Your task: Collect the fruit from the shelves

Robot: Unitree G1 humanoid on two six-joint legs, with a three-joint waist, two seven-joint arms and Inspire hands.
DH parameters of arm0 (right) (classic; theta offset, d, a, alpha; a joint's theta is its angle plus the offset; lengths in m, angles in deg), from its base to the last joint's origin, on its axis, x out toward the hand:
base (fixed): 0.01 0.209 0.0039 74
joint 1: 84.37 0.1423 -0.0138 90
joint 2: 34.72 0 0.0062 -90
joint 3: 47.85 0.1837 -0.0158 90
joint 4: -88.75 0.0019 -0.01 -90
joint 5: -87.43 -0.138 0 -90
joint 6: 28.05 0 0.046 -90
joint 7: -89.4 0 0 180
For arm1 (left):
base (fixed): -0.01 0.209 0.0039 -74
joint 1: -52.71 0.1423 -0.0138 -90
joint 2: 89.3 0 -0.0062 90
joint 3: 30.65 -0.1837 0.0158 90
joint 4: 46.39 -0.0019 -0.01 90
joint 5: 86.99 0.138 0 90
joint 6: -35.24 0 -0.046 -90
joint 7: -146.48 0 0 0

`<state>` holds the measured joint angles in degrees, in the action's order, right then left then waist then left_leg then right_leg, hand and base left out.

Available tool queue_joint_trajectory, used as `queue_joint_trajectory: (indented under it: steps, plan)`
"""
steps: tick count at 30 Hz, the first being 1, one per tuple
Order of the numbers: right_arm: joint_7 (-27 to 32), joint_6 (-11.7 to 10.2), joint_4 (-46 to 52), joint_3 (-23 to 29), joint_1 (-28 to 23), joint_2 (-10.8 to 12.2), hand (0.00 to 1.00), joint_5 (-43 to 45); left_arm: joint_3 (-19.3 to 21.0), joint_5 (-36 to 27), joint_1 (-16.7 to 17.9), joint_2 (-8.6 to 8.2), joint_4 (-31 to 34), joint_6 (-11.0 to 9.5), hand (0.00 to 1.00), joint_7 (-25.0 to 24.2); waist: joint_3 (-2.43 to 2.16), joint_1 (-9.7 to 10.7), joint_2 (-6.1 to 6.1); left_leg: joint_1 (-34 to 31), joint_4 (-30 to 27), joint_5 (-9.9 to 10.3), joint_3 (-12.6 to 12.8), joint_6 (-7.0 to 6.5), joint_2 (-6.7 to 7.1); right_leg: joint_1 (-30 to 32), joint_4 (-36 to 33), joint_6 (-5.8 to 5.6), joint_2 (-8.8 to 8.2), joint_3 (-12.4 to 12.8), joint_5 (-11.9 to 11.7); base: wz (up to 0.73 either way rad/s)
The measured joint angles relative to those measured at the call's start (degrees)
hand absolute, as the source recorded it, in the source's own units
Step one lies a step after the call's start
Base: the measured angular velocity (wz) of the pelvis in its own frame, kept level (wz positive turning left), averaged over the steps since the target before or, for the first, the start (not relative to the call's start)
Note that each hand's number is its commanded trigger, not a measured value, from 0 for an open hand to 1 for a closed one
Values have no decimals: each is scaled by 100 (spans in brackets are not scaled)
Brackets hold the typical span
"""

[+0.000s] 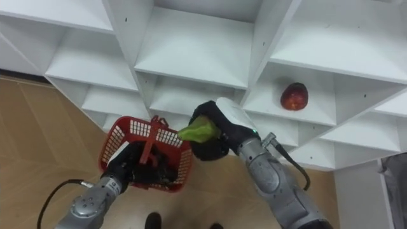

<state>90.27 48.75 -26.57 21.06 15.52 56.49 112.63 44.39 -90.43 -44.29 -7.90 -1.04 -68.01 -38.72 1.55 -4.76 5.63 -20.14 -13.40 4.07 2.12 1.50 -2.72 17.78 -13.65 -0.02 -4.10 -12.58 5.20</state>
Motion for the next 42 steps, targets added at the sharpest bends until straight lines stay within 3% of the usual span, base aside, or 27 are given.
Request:
queue_joint_trajectory:
  steps: [10, 18, 35, 42]
  plan:
    - [112, -9, -522, 81, 3, 0, 100, 263, -191, -144, 47, -29, 214, 0, 100, -191, 2, -17, -8, -65, 3, 0, 79, 0, -10, 129, -29, 3, 11, 98, -4, -4]
    - [568, -126, -816, 399, 11, 13, 100, 442, -224, -376, 26, -170, 520, -8, 100, -453, -2, -11, -20, -79, 2, 0, 76, 0, -12, 131, -23, 3, 7, 77, -3, 0]
    - [1114, -113, -1289, 500, 145, 11, 100, 1130, -442, -397, 23, -165, 708, -7, 100, -718, -3, 40, -20, -141, 7, 1, 177, 1, -59, 225, -10, 25, 37, 130, -18, -2]
    - [1164, -77, -1460, 411, 205, -2, 100, 1395, -478, -602, 22, -43, 1002, -7, 100, -1020, -2, 6, -20, -140, 6, 1, 215, 1, -64, 228, -2, 27, 34, 156, -33, -1]
